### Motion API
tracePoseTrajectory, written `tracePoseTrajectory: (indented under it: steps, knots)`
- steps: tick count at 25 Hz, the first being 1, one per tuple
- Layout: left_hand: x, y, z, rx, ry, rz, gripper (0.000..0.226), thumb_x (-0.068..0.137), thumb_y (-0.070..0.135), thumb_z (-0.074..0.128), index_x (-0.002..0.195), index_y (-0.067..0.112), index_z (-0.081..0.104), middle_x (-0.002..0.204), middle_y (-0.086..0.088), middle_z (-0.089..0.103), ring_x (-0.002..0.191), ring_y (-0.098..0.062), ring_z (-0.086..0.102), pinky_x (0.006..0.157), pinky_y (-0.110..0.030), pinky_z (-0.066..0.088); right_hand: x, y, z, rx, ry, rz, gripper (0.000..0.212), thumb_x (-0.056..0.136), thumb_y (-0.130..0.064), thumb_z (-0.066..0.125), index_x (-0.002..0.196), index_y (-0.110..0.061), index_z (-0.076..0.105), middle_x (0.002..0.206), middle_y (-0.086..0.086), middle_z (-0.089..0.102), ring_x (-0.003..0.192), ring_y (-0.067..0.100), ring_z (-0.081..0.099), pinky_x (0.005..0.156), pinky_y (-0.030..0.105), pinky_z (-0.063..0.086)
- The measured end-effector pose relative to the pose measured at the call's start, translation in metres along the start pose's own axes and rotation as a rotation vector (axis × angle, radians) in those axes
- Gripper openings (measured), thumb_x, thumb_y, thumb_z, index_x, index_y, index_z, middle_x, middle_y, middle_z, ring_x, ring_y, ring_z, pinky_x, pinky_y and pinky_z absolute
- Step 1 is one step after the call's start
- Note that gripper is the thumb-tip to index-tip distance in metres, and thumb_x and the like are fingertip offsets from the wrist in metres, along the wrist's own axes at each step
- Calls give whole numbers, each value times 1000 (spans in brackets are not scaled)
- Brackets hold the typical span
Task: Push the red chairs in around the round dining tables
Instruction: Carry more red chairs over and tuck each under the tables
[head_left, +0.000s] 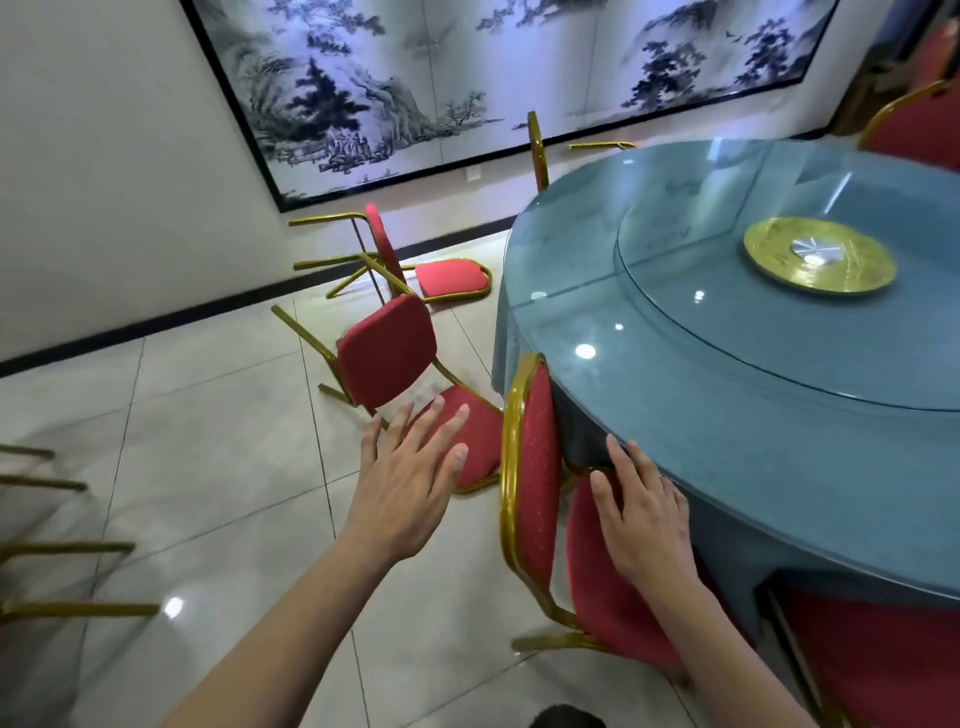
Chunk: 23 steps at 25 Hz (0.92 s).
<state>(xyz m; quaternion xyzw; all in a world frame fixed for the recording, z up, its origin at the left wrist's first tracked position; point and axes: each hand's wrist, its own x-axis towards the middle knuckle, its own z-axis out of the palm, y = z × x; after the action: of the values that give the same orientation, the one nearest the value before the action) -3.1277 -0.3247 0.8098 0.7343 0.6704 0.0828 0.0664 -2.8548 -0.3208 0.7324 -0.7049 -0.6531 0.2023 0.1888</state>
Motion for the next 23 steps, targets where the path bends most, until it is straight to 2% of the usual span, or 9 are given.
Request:
tracePoseTrajectory:
  steps: [6, 11, 18, 23]
  knots:
    - [20, -52, -9, -13, -22, 109, 70, 94, 61, -14, 158, 47, 11, 168, 13, 11, 155, -13, -11, 124, -47, -5, -2, -44, 28, -38, 27, 60, 70, 97, -70, 11, 161, -42, 18, 169, -4, 21, 152, 23, 24, 125, 42, 12]
    - [67, -65, -2, -22, -32, 241, 62, 101, 58, -5, 158, 46, 15, 168, 12, 16, 156, -14, -7, 124, -44, -9, 21, -47, 42, -48, 58, 140, 68, 99, -67, 14, 161, -40, 19, 168, -4, 22, 152, 21, 24, 125, 42, 12]
    - [149, -49, 38, 5, -219, 468, 58, 101, 61, -6, 157, 50, 4, 169, 15, 3, 154, -9, -17, 124, -46, -9, 53, -23, 64, 9, 165, 376, 66, 100, -61, 23, 159, -35, 30, 164, 1, 32, 147, 24, 35, 122, 45, 21]
    - [204, -33, 57, 70, -269, 644, 58, 102, 59, -4, 158, 49, 5, 169, 14, 8, 155, -11, -11, 125, -45, -4, 56, -10, 76, 28, 193, 548, 65, 100, -61, 23, 159, -35, 30, 164, 1, 34, 146, 24, 38, 121, 48, 23]
